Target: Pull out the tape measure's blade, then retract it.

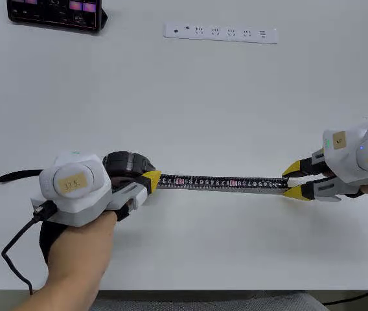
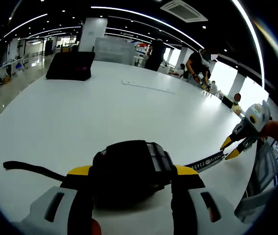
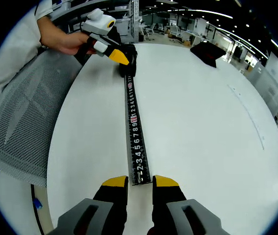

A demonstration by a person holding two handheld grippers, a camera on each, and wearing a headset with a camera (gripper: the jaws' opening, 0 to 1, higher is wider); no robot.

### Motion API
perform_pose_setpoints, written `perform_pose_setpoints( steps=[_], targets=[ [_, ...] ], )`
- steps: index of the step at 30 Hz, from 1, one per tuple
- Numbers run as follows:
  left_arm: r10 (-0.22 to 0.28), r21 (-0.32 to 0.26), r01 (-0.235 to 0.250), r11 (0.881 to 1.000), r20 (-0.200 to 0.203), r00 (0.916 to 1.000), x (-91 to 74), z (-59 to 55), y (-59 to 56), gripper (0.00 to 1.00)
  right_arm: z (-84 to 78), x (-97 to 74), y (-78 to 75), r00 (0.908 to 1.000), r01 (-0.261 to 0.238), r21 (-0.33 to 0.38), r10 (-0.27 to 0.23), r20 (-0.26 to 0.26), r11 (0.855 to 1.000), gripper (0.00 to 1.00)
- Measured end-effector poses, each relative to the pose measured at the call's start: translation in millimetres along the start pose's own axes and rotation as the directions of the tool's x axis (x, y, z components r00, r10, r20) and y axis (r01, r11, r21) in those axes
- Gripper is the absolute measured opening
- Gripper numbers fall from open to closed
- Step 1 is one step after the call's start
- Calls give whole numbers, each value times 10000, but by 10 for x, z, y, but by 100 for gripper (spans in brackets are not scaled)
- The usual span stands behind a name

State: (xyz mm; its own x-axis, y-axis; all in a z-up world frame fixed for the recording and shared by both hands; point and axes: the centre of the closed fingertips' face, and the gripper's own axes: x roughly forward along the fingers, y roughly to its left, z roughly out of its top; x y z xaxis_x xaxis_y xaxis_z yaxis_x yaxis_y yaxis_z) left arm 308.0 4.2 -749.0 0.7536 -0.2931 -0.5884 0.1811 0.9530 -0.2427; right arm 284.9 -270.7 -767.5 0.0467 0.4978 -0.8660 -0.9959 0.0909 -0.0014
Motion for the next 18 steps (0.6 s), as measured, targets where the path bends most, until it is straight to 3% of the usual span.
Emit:
perform_pose_setpoints(
  steps=[18],
  targets=[
    [18, -162, -19, 9999, -24, 10000, 9, -5, -3, 61, -10, 51, -23, 9999, 91, -281, -95, -127, 9996, 11]
  ],
)
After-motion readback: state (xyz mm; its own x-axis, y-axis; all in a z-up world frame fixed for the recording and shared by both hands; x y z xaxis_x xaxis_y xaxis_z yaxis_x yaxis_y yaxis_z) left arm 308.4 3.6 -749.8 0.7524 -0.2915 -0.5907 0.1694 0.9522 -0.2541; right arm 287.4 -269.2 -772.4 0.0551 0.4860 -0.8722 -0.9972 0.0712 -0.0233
